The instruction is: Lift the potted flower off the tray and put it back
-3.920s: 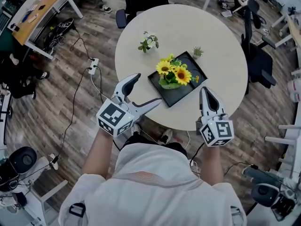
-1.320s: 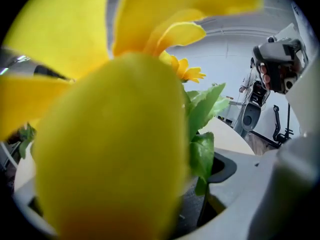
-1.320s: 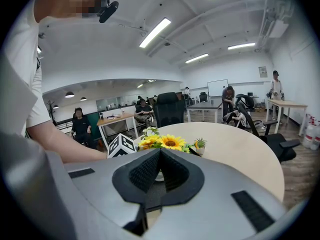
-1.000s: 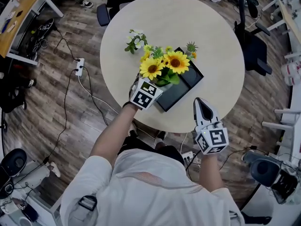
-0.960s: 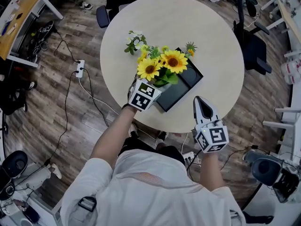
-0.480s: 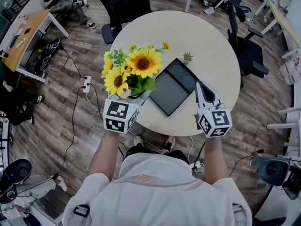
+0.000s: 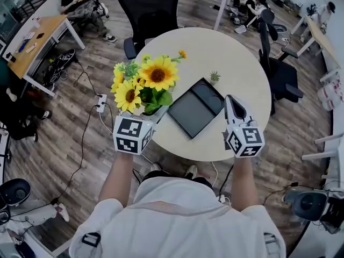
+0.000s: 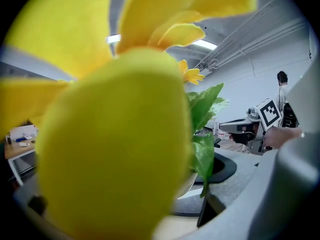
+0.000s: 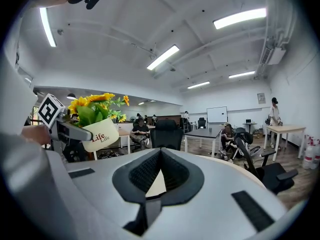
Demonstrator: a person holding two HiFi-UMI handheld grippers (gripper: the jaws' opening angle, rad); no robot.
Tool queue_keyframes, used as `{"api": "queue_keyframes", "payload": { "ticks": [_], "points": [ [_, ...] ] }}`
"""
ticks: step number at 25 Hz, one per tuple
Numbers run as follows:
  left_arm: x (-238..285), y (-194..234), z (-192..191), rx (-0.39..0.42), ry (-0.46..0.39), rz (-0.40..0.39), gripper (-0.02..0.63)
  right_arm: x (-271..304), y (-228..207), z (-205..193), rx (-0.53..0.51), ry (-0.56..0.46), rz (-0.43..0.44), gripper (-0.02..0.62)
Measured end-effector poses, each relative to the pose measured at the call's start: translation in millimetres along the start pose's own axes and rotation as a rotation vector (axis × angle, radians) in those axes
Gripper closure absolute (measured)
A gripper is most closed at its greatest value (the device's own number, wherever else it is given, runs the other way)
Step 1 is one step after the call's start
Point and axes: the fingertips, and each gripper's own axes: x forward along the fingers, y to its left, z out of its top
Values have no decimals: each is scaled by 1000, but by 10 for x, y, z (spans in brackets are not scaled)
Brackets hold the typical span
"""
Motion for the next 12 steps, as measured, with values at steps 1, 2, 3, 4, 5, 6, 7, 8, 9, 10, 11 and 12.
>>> {"api": "queue_keyframes", "payload": {
  "ticks": [1,2,3,4,5,6,7,8,9,10,11,12],
  "points": [
    [-5,-11,-4,-4,-1,-2,153,-12,11,-10,2,1,2,595],
    [-7,-22,-8,-8,-2,-4,153,-26,18,-18,3,3,4,595],
    [-5,-32,-14,-9,-1,-6,153,-41,21,-23,3,4,5,595],
    [3,-42,-22,-10,1,-7,153,-55,23,-27,3,5,5,595],
    [17,-53,-37,-8,3,-10,153,-67,23,-31,3,6,5,595],
    [41,-66,-61,-5,6,-13,153,-79,24,-38,4,6,4,595],
    [75,-82,-97,-1,10,-17,153,-92,24,-49,5,7,4,595],
    [122,-104,-148,2,16,-22,153,-108,22,-66,6,8,2,595],
    [182,-136,-210,4,24,-29,153,-129,15,-89,8,12,0,595],
    [255,-176,-283,3,33,-38,153,-155,4,-117,10,17,-3,595],
    [342,-223,-364,0,43,-49,153,-183,-14,-148,13,23,-7,595],
    [440,-275,-452,-3,52,-61,153,-209,-39,-180,15,29,-11,595]
  ]
}}
